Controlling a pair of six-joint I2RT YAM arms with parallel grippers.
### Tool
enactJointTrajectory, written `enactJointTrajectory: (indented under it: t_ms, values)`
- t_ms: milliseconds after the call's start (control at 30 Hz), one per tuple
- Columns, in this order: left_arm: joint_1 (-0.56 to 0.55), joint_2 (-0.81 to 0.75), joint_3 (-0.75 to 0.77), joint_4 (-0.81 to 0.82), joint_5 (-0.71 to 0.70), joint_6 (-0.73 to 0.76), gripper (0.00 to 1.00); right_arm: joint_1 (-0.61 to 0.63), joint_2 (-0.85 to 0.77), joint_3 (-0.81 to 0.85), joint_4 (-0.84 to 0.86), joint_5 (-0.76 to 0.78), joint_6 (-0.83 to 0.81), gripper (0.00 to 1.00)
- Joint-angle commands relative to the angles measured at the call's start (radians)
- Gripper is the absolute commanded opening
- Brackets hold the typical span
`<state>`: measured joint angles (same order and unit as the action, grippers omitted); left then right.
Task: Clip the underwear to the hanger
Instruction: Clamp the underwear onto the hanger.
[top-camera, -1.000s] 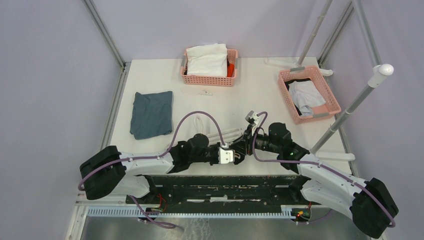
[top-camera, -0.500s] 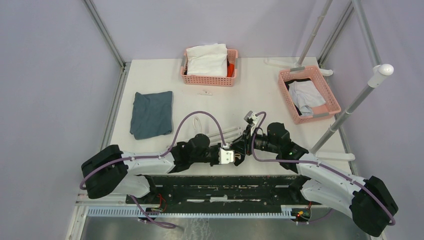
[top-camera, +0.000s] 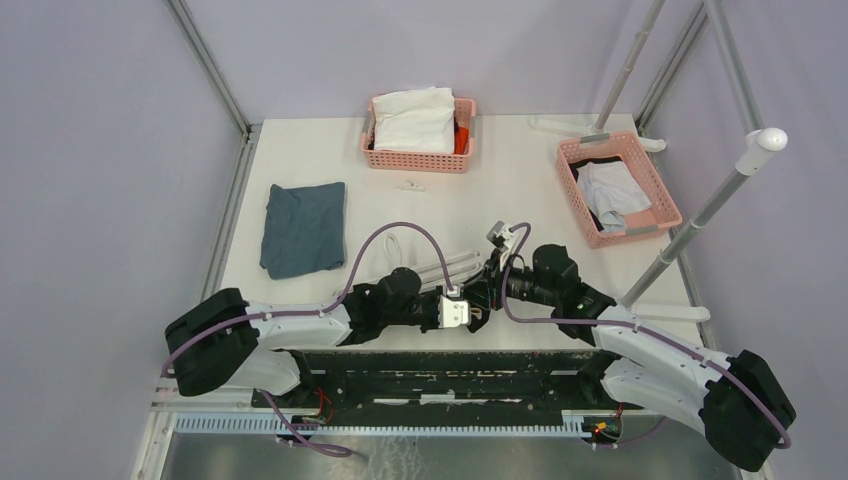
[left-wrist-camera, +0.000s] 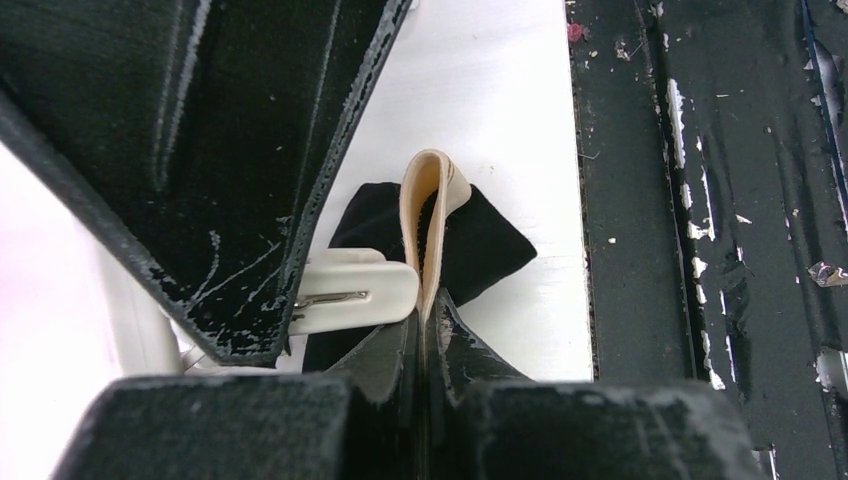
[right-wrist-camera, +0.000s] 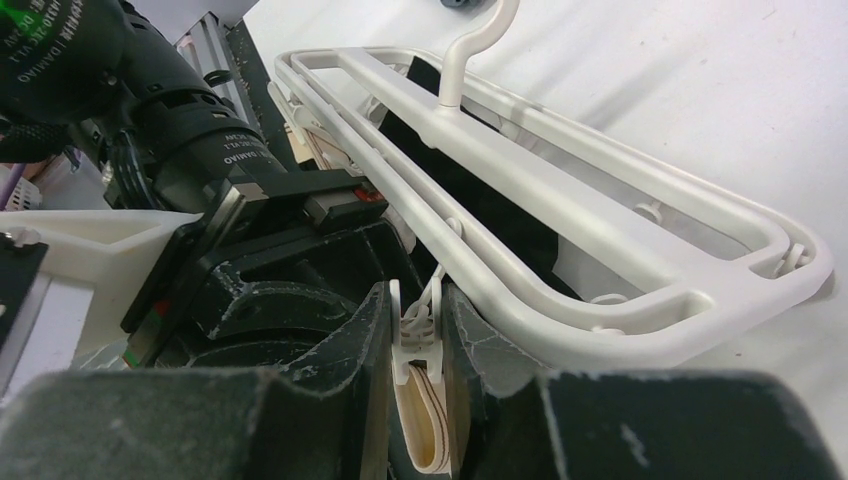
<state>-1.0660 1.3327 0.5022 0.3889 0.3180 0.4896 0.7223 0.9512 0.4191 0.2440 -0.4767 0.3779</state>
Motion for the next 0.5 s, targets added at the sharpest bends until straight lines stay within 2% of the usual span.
enactJointTrajectory:
  t_ms: [0, 467]
  values:
    - [0.005, 0.013, 0.053, 0.032, 0.028, -0.032, 0.03, 0.024, -0.003, 0.062, 0.072, -0.036, 0.013, 0.02]
    - [0.019, 0.009, 0.064, 0.034, 0.038, -0.082, 0.03, 0.034, -0.006, 0.053, 0.074, -0.035, -0.006, 0.02]
